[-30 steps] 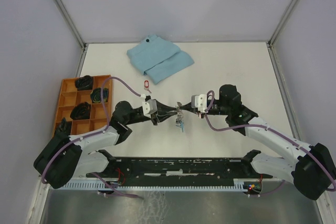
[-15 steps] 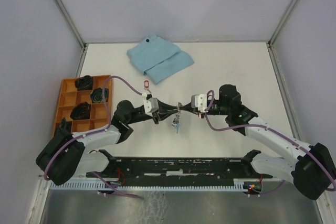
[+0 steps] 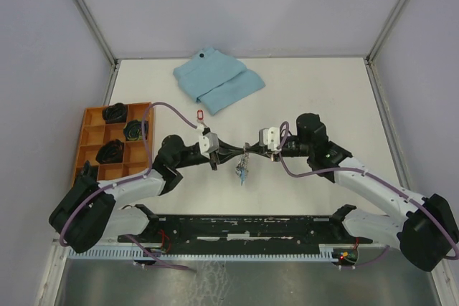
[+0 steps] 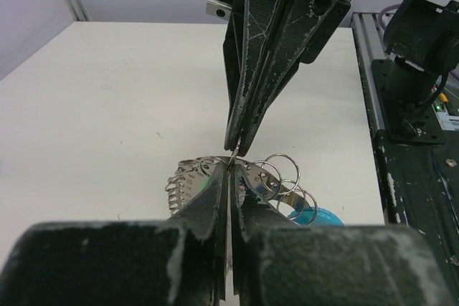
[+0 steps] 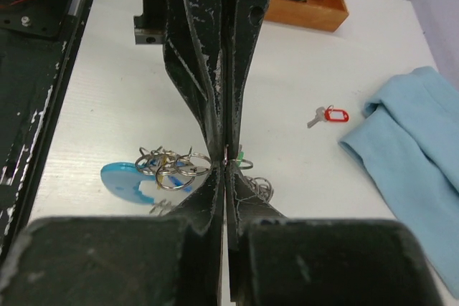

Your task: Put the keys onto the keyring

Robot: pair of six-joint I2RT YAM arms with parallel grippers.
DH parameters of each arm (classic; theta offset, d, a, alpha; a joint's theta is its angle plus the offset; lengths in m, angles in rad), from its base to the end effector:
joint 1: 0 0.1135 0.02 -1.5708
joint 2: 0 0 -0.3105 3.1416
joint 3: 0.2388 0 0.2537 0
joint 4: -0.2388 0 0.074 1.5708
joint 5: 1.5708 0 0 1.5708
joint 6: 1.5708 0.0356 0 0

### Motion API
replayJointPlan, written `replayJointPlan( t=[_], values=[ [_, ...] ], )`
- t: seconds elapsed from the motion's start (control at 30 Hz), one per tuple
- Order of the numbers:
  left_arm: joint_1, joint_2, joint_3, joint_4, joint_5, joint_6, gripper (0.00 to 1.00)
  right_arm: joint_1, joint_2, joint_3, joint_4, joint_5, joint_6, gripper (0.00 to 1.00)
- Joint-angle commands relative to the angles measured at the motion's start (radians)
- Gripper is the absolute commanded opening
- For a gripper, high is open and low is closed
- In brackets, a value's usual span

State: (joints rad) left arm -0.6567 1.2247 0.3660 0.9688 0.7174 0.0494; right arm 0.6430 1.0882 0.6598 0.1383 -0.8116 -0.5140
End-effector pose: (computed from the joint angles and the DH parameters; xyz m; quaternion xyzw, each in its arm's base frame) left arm 0.1610 -0.1537 0.2693 0.4614 0.4957 -0.4321 0.5956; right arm 0.1601 0.1522 0.3125 -0.6003 0.4879 0.3513 0.5274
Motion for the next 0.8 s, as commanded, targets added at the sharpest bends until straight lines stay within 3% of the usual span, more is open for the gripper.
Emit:
replayJointPlan(
  t=[0.0,0.43,0.57,0.77],
  values=[
    [-0.007,-0.071,0.084,-0.132,-0.012,0.045,0.03,0.003,-0.001,0.104,-0.170,-0.015,-0.076,0.05],
    [-0.115,-0.145,0.349,-0.859,-0.286,0.273,0.03,-0.008,0.007,0.327,-0.598,0.121,-0.250,0.30],
    [-0.154,-0.126,0.443,-0.997,-0.342,0.292,0.03,-0.008,0.043,0.379,-0.674,0.069,-0.271,0.36],
    [-0.192,-0.112,0.516,-1.081,-0.356,0.305,0.03,-0.009,0.084,0.374,-0.619,0.037,-0.244,0.38]
  ],
)
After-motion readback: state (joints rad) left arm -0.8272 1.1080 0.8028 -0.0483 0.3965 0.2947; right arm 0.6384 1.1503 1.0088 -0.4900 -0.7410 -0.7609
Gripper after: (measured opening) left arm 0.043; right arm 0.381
